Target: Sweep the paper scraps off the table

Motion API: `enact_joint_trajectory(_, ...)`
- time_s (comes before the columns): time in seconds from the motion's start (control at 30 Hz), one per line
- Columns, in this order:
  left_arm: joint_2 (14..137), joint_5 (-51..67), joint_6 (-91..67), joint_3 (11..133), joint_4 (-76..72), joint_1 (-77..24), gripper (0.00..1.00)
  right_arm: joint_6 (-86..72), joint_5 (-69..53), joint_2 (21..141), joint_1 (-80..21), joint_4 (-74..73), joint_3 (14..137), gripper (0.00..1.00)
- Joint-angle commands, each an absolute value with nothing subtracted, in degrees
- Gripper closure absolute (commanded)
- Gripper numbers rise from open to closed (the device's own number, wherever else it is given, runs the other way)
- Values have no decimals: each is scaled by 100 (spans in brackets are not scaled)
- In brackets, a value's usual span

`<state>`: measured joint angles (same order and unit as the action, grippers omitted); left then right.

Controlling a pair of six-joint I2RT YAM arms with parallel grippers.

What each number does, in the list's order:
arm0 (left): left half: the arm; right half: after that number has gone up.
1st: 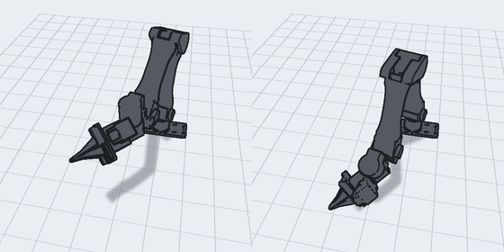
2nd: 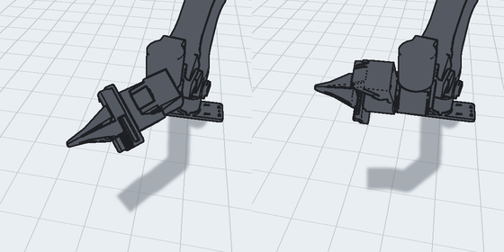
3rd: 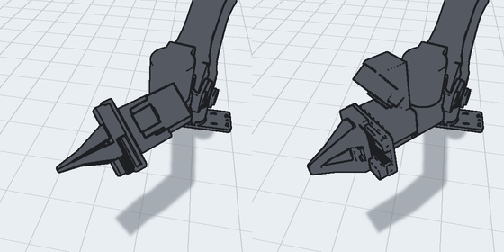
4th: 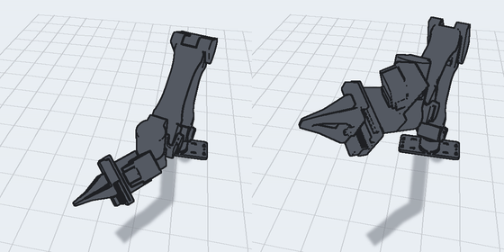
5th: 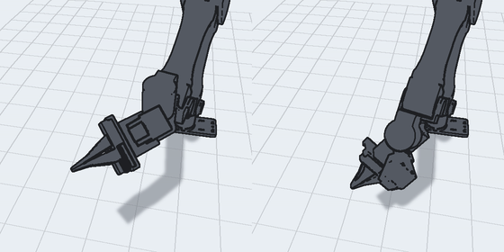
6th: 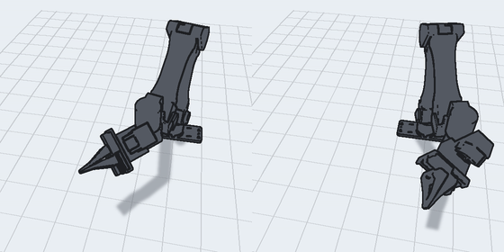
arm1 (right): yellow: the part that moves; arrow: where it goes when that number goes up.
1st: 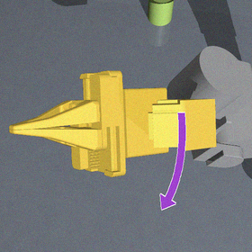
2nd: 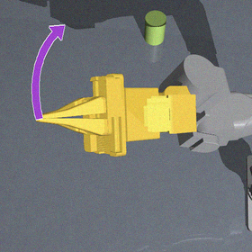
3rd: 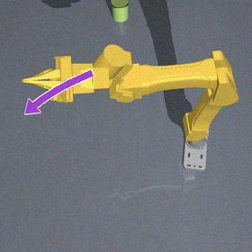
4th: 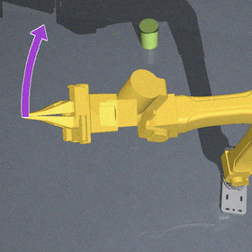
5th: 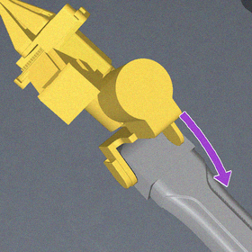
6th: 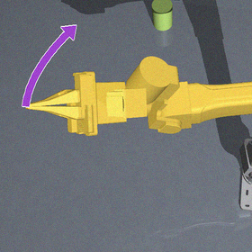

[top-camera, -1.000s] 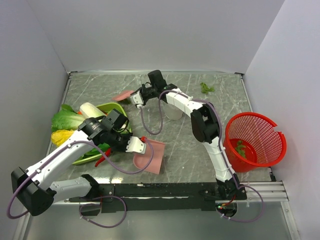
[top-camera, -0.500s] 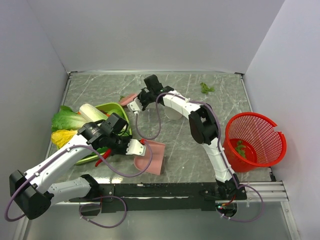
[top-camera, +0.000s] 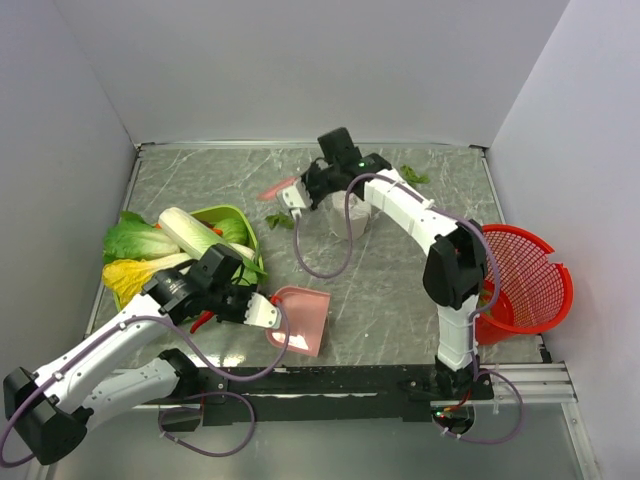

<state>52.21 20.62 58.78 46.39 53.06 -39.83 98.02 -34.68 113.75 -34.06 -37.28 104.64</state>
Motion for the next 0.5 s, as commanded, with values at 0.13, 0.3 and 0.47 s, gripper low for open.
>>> enact_joint_trajectory(0.13,5256,2233,5739,4860,5563,-3999,99,7893,-3121,12277,-3340,-1795,11109,100)
enact_joint_trajectory(0.3,5264,2127,5590,5001,5704,-3990,99,7866,-2602,13095,-3445,-1643,11865,100)
enact_joint_trajectory(0.47,5238,1960,5528,4966,5739,-3990,99,8313,-2751,12667,-3463,-1986,11208,100)
